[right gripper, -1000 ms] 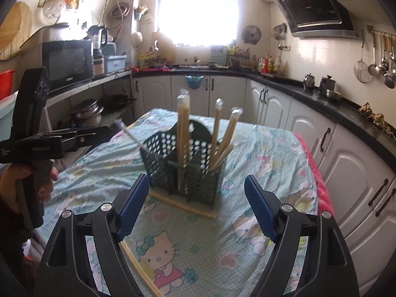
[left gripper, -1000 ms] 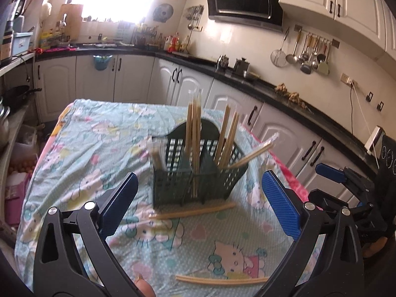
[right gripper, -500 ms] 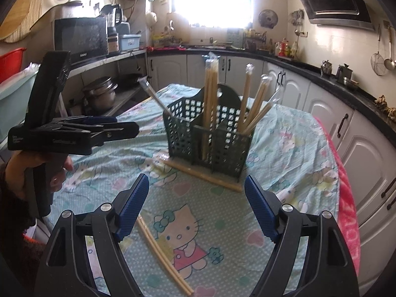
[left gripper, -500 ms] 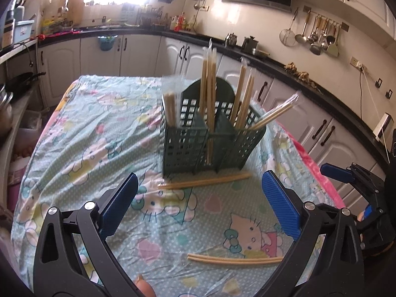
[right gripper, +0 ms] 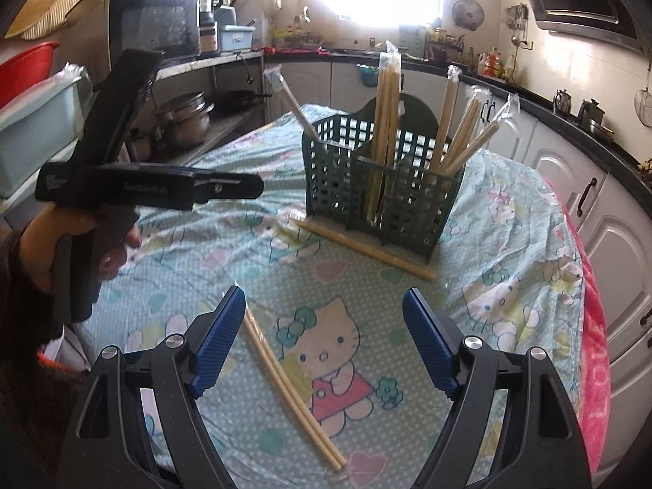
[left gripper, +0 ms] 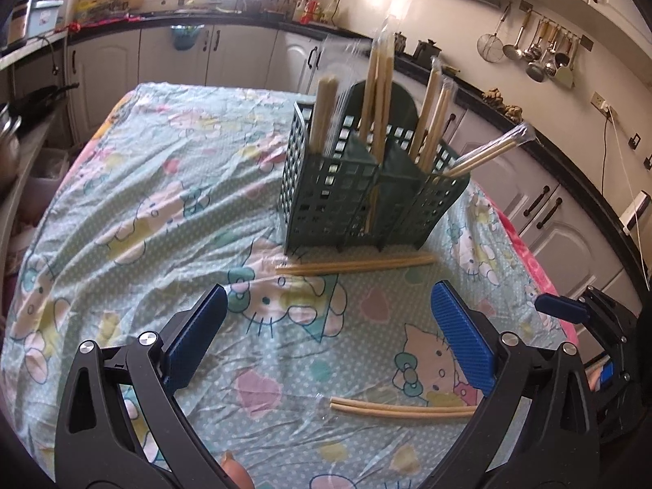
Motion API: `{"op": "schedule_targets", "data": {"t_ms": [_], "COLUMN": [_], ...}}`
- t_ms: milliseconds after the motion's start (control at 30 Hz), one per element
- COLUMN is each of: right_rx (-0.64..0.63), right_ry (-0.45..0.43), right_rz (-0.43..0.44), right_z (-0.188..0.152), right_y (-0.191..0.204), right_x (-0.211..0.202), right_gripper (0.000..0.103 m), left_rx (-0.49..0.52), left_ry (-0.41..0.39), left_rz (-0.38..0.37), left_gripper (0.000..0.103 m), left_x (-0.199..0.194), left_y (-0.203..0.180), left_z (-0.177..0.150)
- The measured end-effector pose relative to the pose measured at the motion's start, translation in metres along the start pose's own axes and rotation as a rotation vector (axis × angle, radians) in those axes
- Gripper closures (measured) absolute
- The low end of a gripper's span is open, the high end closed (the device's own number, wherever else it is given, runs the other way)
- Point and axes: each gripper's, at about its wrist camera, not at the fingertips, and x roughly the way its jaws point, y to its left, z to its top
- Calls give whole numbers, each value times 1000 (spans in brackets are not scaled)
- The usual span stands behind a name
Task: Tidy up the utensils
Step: 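Lower the right gripper over a wrapped chopstick lying on the cloth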
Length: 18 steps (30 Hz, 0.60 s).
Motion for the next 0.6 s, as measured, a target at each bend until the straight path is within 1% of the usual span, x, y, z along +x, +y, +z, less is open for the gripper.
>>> {"op": "schedule_targets", "data": {"t_ms": [67,133,200,267,300,333,467,500,600], "right_rx": [1,4,20,36,40,44,55,61,63], "right_ry": [20,42,65,86,91,98,131,139,171], "right_rz": [8,9,14,22,28,31,28,35,51], "right_z": [-8,-16,-24,-34,-40,-45,-63,-67,-80], "right_y": [-2,-3,-6,-9,-10,-11,-18,-20,-22], "right_x": [0,1,2,1,0,-1,-4,-4,-4], "right_gripper": [26,26,26,26,26,26,26,28,36], "left_rx": [-4,-9,-13,-20,-23,-27,-45,-52,-69], "left_ry": [21,45,63,79,86,86,87,90,92], "left_rz": [-6,-18,-17,-23,-27,-34,-58,-62,-65], "left_gripper": [11,17,19,23,27,30,38,38,42], "left_x": [6,14,21,27,30,31,37,39,44], "left_y": [1,3,5,6,7,9,13,14,19], "left_z": [-3,-7,-10,-13,-15,-16,-16,-15,-13]}}
